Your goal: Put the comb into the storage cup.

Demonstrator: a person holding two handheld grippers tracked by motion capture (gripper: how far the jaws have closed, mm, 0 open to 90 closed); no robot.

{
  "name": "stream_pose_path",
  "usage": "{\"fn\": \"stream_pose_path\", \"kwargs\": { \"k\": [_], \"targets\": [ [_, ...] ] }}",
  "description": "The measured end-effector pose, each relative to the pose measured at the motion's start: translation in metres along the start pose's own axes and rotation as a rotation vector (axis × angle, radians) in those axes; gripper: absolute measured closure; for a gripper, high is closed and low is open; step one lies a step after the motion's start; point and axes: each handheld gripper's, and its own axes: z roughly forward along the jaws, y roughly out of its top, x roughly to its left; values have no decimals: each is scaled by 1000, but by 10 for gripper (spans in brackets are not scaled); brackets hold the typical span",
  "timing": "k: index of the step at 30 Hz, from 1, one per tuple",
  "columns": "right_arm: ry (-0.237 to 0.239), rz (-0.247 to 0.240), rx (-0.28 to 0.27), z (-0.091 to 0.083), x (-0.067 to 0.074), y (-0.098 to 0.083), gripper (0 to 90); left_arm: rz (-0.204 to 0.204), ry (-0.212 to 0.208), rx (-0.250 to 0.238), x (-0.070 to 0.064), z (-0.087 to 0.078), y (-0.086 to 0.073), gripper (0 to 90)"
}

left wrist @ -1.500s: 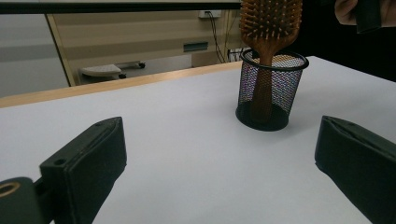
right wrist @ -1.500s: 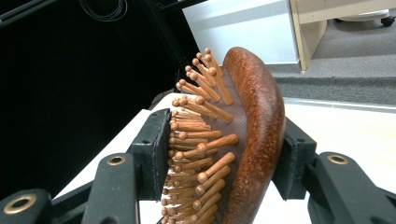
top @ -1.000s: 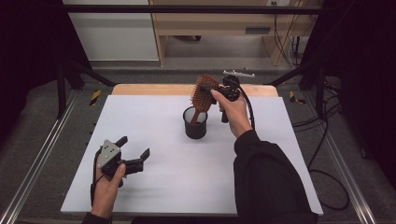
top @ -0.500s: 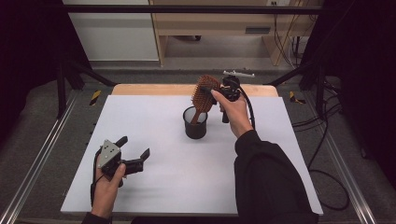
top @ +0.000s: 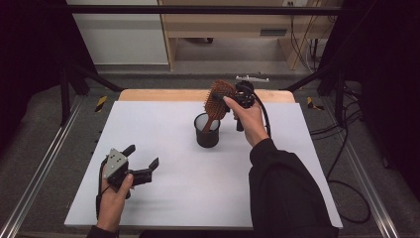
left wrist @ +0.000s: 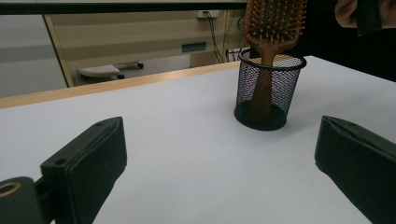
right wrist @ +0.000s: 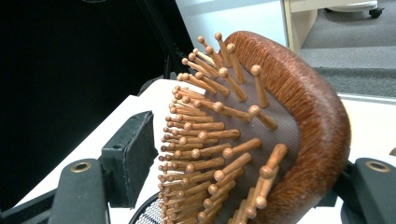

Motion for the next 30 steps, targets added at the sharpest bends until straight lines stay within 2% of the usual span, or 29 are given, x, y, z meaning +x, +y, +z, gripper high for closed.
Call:
{"fn": "stream_pose_path", "kwargs": {
  "k": [17,21,30],
  "targets": [
    [1,-11,23,5,3,-2,215,-2,1,0,0,0,0,24],
    [8,-2,40,7,4,-4,170,-2,1,-1,0,0,0,24],
    [-6,-10,46,11,8,-5,116,-3,1,-1,1,-1,0,24]
  ]
}}
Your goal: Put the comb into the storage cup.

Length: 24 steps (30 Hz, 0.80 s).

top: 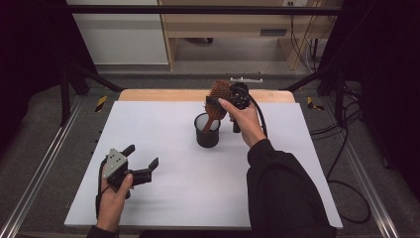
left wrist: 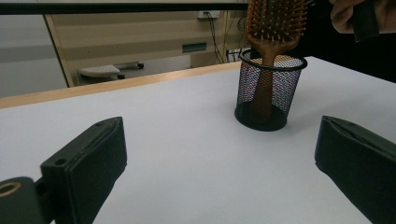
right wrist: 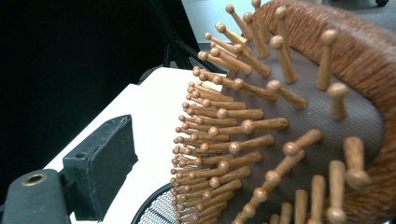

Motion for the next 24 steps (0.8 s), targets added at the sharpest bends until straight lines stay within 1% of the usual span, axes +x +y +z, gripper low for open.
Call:
{"fn": "stream_pose_path", "kwargs": {
  "k": [9,24],
  "targets": [
    [-10,-3,1,-1,0,0,100,1,-1,1,0,0,0,24],
    [-15,0,0,-1,0,0,84,0,-2,1,0,0,0,24]
  ]
}}
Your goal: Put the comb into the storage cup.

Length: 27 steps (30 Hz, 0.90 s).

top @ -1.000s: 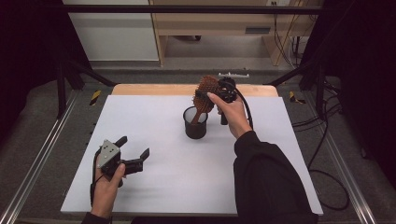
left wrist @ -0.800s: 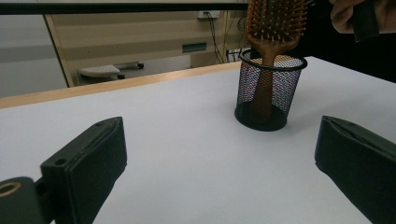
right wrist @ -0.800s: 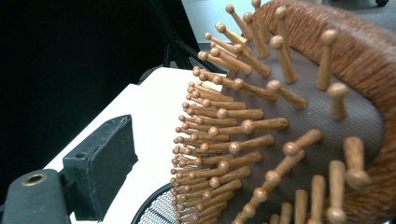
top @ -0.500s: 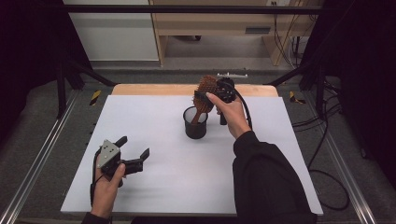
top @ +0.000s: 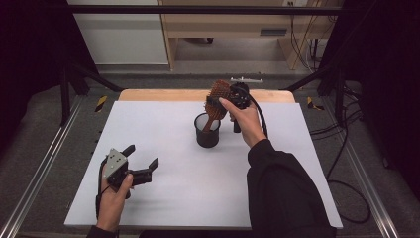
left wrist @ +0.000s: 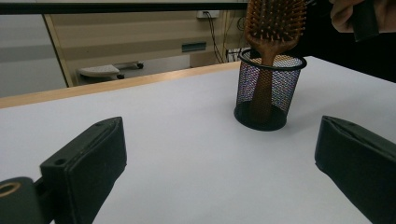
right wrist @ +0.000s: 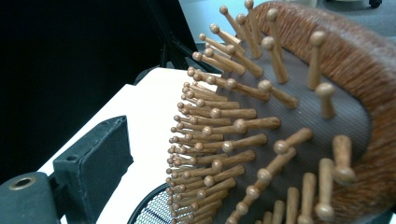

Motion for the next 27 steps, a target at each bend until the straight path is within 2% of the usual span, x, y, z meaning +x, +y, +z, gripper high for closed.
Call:
{"fn": "stream_pose_path", "kwargs": {
  "k": [27],
  "targets": [
    [-12,-7,-6,-5,-1,1,69,0,-1,-1,0,0,0,24]
  ]
}}
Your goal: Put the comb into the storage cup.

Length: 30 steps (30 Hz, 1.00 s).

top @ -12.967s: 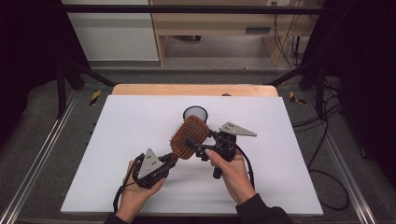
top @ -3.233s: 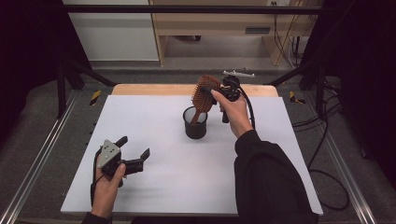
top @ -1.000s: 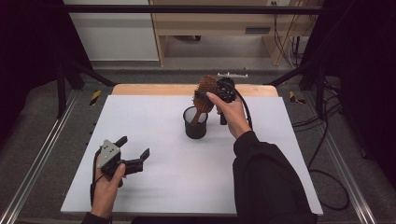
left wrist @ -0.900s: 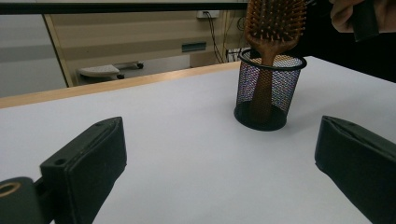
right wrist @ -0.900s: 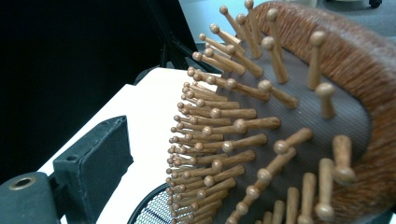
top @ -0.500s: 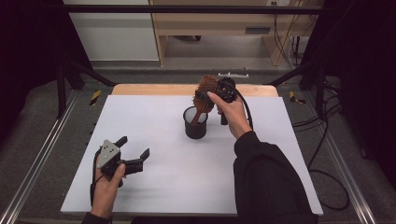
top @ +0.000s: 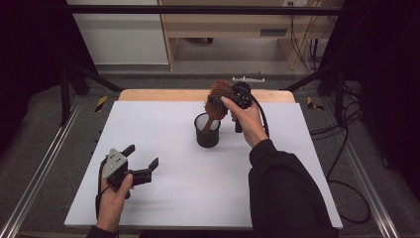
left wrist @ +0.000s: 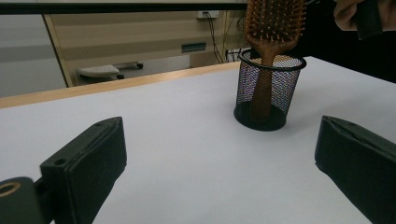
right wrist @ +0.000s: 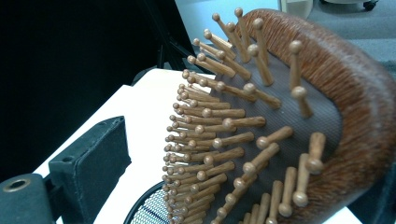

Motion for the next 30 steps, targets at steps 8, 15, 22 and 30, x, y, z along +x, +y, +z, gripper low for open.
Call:
{"fn": "stream_pose_path", "kwargs": {
  "k": [8,15,22,30],
  "targets": [
    [0,0,-3,-4,-1,-1,67,1,1,0,0,0,0,24],
    [5,-1,-10,-10,-2,0,65,2,0,1,0,0,0,24],
    [-6,-11,-27,-21,-3,1,63,1,1,0,0,0,0,24],
    [-1,-30,-74,-42,-3,2,64,2,2,1,0,0,0,24]
  ]
}}
